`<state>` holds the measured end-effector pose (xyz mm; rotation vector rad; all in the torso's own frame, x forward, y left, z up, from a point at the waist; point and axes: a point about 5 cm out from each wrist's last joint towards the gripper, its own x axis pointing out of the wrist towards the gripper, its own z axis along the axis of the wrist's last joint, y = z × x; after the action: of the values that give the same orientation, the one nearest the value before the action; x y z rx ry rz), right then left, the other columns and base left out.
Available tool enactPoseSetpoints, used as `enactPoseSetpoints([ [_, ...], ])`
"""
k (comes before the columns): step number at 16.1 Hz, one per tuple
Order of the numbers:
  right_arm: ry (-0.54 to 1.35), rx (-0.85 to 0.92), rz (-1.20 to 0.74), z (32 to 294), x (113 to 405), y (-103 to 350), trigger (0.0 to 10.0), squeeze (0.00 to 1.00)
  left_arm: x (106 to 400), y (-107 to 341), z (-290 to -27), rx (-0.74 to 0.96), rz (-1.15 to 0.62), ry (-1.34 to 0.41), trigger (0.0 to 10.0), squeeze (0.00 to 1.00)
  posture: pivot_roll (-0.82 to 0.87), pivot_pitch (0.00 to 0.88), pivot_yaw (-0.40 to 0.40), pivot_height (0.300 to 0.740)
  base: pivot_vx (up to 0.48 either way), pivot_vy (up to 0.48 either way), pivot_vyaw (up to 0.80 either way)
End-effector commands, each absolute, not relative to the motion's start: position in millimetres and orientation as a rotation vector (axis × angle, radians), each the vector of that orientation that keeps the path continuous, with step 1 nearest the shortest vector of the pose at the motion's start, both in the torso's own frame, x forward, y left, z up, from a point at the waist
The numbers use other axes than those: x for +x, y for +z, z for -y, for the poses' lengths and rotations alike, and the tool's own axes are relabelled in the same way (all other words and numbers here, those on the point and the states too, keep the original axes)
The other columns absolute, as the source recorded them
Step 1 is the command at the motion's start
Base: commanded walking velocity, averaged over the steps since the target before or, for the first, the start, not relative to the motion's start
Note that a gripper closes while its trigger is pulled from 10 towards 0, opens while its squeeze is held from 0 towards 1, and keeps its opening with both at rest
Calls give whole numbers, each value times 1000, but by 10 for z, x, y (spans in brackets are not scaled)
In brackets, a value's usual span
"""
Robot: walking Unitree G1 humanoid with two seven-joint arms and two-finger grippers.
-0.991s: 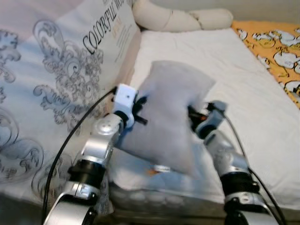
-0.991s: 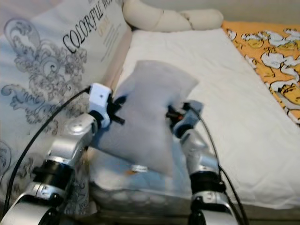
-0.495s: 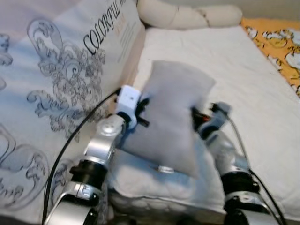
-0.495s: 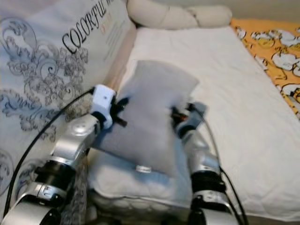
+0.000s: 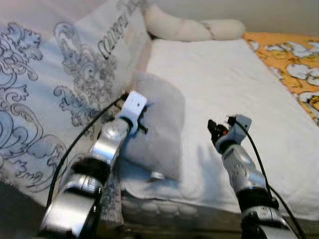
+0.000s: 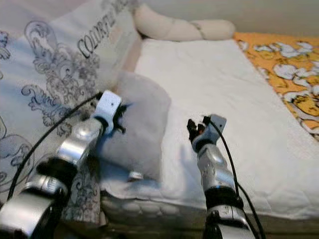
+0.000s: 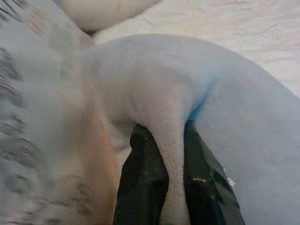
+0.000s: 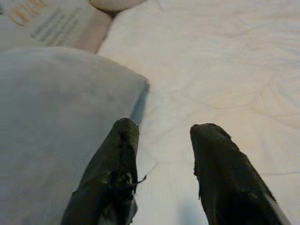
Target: Clean up the room
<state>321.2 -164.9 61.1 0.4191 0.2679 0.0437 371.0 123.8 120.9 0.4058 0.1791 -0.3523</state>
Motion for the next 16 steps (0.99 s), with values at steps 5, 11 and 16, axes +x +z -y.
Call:
enactPoseSetpoints([
  [5,628,271,-132,1425,3041,955,10000,1000,3973,1654,-1597,594,-75,-210,10000,0,-27,0,33,740,0,0,0],
  [11,894,102,-197,1588,2853,998,10000,1000,3971,1551,-1733,627,-152,-74,10000,0,-24,0,26,740,0,0,0],
  [16,966,135,-184,1534,2787,1019,10000,1000,3934,1383,-1724,698,-234,-70,10000,0,-26,0,21,740,0,0,0],
])
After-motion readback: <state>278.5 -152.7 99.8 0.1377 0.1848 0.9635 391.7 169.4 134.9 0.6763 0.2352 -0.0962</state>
